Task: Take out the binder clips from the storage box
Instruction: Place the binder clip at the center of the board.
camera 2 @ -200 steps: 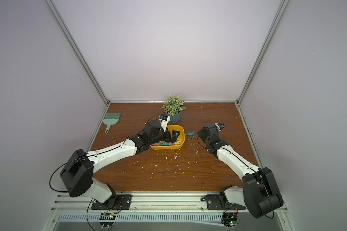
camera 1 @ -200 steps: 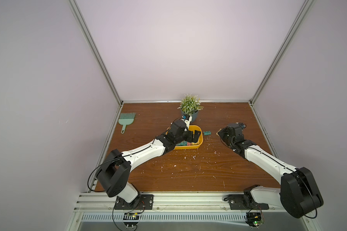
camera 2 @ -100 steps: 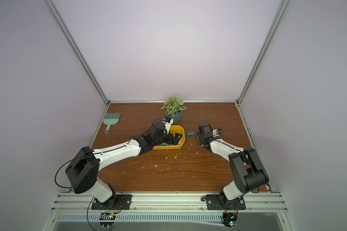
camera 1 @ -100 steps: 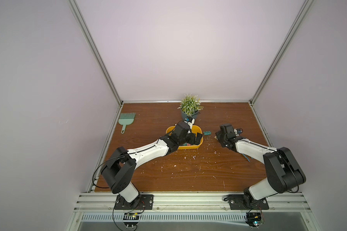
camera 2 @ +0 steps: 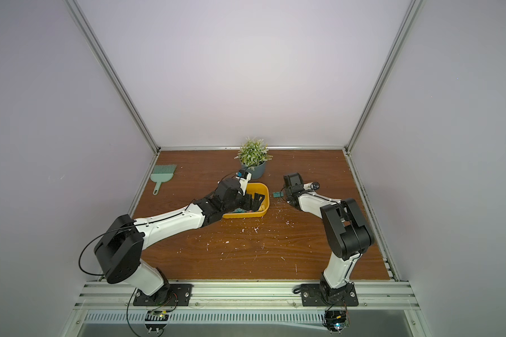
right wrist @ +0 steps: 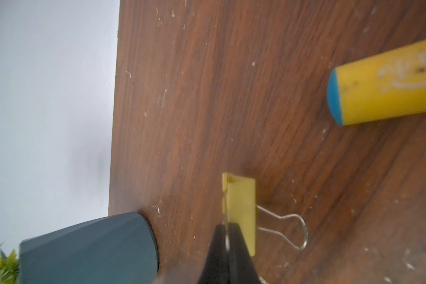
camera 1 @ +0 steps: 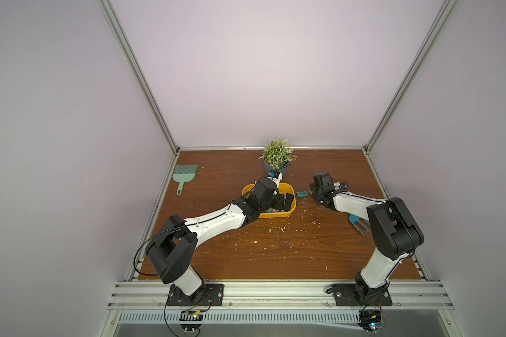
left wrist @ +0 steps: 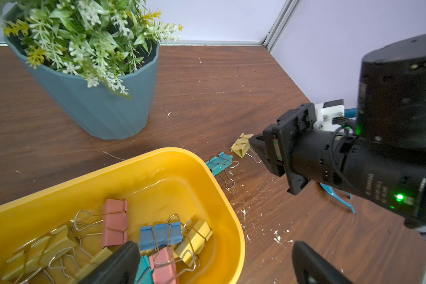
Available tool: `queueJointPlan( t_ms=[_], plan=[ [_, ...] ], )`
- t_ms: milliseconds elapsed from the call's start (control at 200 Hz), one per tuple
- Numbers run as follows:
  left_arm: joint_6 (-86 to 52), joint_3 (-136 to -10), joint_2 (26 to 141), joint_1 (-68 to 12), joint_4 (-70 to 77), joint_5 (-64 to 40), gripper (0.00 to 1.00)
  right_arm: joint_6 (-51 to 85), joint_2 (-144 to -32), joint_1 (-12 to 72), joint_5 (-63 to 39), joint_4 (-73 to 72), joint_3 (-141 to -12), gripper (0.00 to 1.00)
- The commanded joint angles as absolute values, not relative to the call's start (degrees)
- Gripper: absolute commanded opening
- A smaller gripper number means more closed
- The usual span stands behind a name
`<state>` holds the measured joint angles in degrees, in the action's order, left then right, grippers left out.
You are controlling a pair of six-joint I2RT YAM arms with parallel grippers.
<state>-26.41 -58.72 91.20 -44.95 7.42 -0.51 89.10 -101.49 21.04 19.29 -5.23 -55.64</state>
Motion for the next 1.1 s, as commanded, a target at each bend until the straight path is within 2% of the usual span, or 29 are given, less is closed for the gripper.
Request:
queueJointPlan(
  t_ms=[0, 310, 380, 480, 640, 896, 1096],
  plan=[
    [-25.7, -57.8, 89.8, -44.7, 6.7, 0.7, 1.00, 91.7, -101.8, 21.3, 20.3, -4.3, -58.4, 0.01],
    [-25.5, -57.8, 89.6, -44.6, 6.3, 0.6, 1.00, 93.0, -103.4, 22.0, 17.6, -2.0, -59.2, 0.06],
    [-25.5, -57.6, 89.5, -44.5, 6.4, 0.6, 1.00, 93.6, -103.2, 22.3, 18.1, -0.6, -59.0, 0.11],
    [-25.4, -57.6, 89.5, -44.5, 6.3, 0.4, 1.00, 94.1, -102.5, 22.7, 18.1, -0.3, -58.3, 0.10],
    [-25.3, -57.6, 89.5, -44.4, 6.2, 0.4, 1.00, 95.7, -101.3, 23.4, 19.4, 1.5, -57.7, 0.22],
    [-25.4, -57.2, 89.1, -44.4, 6.0, 0.5, 1.00, 94.6, -99.5, 23.7, 14.6, -1.0, -55.7, 0.23],
    [-25.6, -57.2, 89.0, -44.5, 6.2, 0.4, 1.00, 94.1, -94.8, 23.8, 17.8, 3.1, -52.7, 0.33]
  ],
)
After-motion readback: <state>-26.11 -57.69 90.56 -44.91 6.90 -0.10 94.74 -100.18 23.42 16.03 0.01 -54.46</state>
